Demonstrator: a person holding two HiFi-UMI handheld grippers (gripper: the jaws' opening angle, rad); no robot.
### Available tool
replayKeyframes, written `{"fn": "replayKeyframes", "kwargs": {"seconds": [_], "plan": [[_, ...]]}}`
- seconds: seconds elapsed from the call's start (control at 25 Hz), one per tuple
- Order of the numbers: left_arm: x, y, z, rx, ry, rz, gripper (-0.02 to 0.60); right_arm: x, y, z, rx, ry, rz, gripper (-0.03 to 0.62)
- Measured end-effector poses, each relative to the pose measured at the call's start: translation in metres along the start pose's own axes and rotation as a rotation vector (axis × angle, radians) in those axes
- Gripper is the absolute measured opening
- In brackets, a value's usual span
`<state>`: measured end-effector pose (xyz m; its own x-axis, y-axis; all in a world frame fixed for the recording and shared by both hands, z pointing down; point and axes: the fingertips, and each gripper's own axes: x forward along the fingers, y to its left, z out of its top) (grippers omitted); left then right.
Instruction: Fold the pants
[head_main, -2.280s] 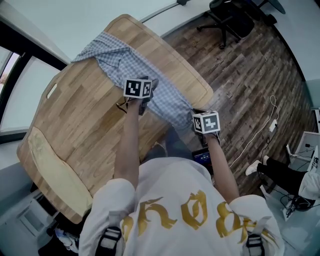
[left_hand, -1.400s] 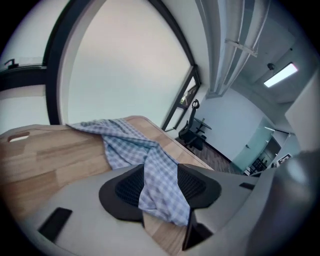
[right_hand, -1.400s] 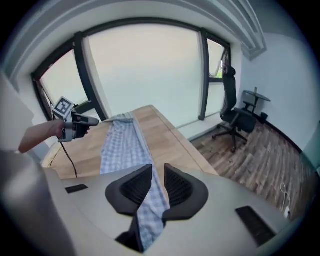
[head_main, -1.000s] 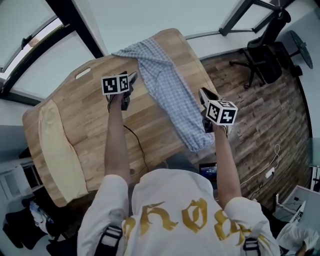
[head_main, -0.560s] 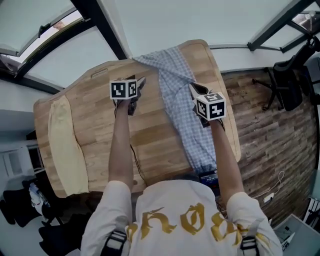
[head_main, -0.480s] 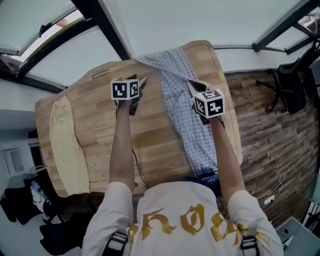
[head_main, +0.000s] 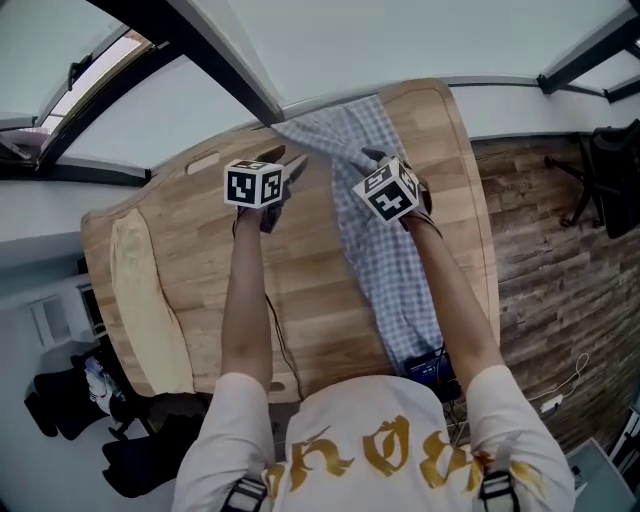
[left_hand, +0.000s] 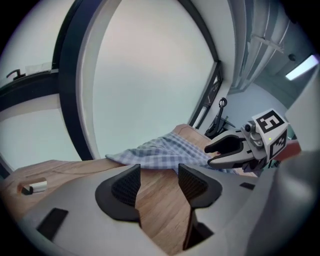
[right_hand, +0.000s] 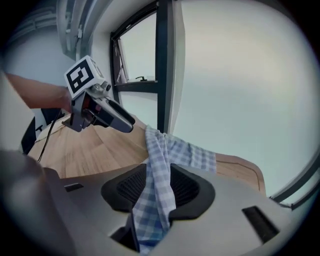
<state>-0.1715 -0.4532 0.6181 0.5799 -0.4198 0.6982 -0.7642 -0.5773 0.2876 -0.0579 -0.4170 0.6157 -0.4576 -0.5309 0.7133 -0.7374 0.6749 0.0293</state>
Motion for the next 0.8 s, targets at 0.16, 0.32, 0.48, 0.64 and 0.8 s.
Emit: {"fn": "replayKeyframes", "kwargs": {"seconds": [0.16,0.32,0.48,0.64,0.8], "plan": [[0.020,0.001,-0.011,0.073,0.087,-0.023,0.232,0.022,-0.006,-0.015,-0.021,0.047,0.002,0.168],[0.034,0.005,-0.017,0.069,0.109,-0.024,0.232,0.031,-0.013,-0.024,-0.011,0.062,-0.012,0.038],[0.042,0.014,-0.013,0.021,0.096,-0.007,0.232,0.020,-0.021,-0.012,0.109,-0.021,0.012,0.034],[0.044,0.019,0.005,-0.235,-0.036,-0.085,0.232,0.001,-0.026,0.004,0.232,-0.147,0.077,0.033],[0.051,0.036,0.019,-0.517,-0.109,-0.101,0.232,-0.007,-0.032,0.014,0.253,-0.183,0.105,0.032]]}}
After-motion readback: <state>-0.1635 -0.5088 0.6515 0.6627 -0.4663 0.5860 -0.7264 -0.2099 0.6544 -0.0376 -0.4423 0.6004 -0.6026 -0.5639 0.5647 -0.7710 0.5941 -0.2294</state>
